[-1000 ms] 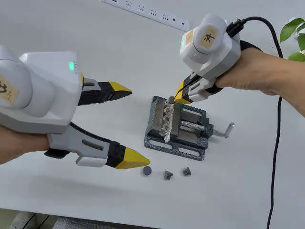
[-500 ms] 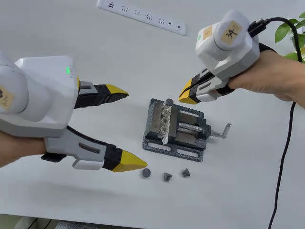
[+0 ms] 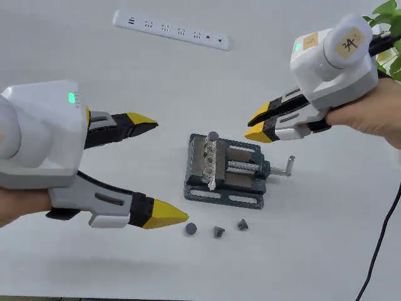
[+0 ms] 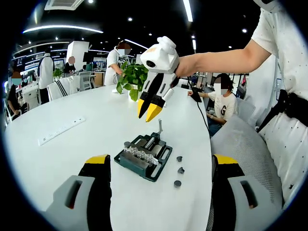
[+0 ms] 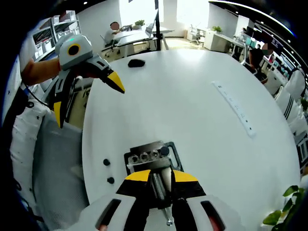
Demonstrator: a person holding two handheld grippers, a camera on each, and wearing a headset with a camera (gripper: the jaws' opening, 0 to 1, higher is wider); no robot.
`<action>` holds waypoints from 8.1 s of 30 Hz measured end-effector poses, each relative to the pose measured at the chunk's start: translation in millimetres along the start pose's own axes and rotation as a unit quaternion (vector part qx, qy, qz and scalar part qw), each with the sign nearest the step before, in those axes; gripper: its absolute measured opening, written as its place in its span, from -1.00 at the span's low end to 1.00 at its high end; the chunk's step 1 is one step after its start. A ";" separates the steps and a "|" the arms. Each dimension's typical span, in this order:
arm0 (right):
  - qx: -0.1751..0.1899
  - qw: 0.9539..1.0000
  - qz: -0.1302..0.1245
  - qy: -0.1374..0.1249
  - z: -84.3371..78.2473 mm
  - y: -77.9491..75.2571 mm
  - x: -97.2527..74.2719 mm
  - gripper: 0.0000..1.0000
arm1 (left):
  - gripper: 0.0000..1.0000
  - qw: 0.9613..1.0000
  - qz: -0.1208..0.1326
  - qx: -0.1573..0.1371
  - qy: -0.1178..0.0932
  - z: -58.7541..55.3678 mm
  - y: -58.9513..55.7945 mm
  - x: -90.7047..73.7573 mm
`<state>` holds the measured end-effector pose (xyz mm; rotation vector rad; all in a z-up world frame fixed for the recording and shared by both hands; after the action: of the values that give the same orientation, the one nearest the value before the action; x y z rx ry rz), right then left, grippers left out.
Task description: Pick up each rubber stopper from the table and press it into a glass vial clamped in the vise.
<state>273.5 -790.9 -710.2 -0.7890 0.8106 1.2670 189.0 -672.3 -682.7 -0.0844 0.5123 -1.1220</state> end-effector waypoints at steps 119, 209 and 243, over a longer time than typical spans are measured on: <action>0.053 0.992 -0.081 -0.082 -101.9 120.7 71.2 -1.00 | 0.89 0.999 0.017 -0.010 0.042 -31.3 -23.6 -6.0; 0.125 0.935 -0.182 -0.277 50.4 108.5 -57.5 -1.00 | -0.90 0.994 0.026 0.097 -0.042 50.4 -62.5 40.1; 0.147 0.922 -0.152 -0.324 57.4 105.2 -81.3 -0.91 | -0.92 0.997 -0.005 0.028 -0.078 57.3 -58.0 27.2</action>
<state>164.7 -767.6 -617.5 -0.2045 0.3054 0.9984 174.2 -732.7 -623.3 -0.1251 0.3425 -1.1279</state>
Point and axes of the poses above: the centre of the closed fingertips' face, and the gripper's own axes: x roughly forward along the fingers, y roughly to its left, z roughly out of its top, the point moved 1 cm from there along -x, roughly backward along the fingers, and after that the axes turned 10 degrees about -x, right-handed, at the moved point
